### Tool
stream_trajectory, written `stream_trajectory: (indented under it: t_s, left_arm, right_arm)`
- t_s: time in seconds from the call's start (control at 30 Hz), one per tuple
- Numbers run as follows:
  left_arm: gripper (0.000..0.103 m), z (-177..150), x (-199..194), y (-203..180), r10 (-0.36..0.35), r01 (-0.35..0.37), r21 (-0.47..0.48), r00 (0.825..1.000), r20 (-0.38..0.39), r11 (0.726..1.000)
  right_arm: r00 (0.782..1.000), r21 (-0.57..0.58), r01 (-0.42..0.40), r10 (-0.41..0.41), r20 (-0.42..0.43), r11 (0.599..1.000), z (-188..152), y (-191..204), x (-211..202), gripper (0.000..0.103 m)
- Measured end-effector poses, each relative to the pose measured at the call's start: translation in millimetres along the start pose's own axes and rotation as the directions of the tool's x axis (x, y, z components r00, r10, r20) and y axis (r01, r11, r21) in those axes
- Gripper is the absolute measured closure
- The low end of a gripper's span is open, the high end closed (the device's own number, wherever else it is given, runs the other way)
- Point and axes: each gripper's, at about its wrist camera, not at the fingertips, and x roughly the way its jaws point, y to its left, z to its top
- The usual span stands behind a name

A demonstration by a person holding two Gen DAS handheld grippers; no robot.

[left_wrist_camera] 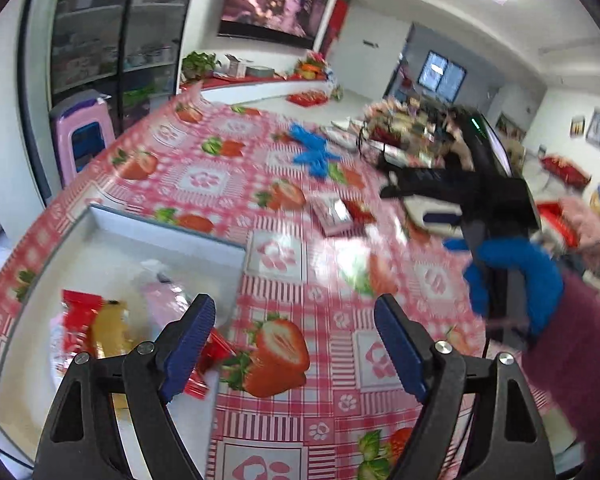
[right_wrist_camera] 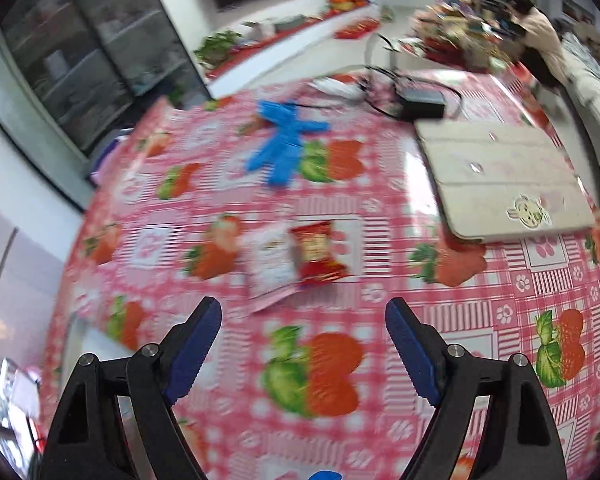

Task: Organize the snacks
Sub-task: 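Move left tool to the Crispy Cranberry pack while right moves to the red candy pack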

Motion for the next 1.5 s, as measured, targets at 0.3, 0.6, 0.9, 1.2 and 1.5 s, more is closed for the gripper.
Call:
stream_trajectory:
  t_s: [0.3, 0.6, 0.9, 1.2, 1.5]
  left_arm:
    - [0.018, -39, 52, -22, 0.041, -0.026, 0.124, 0.992, -0.116, 0.992]
    - [0.018, -54, 70, -19, 0.022, -0.004, 0.103, 0.984, -0.175, 0.995]
    - [0.018, -64, 51, -22, 0.027, -0.016, 0.064, 0.983, -0.180, 0.998]
    - [0.018, -84, 31, -22, 0.050, -0.046, 0.028, 0.978, -0.203, 0.999]
    - [0.018, -84, 18, -25, 0.089, -0.085, 0.032, 0.979, -0.184, 0.996]
  right_arm:
    - [1.000, -0.098, 0.027, -0.027, -0.008, 0.995, 17, 17, 75, 0.018]
    - [0.995, -0.223, 0.089, -0.098, -0.030, 0.971, 21, 43, 118, 0.028]
    - [0.995, -0.278, 0.079, -0.094, -0.044, 0.957, -30, 35, 83, 0.034]
    - [0.993, -0.195, 0.003, -0.026, -0.114, 0.981, -126, 5, 7, 0.017]
    - [0.998, -0.037, 0.040, -0.042, -0.045, 0.999, -128, -56, -22, 0.017]
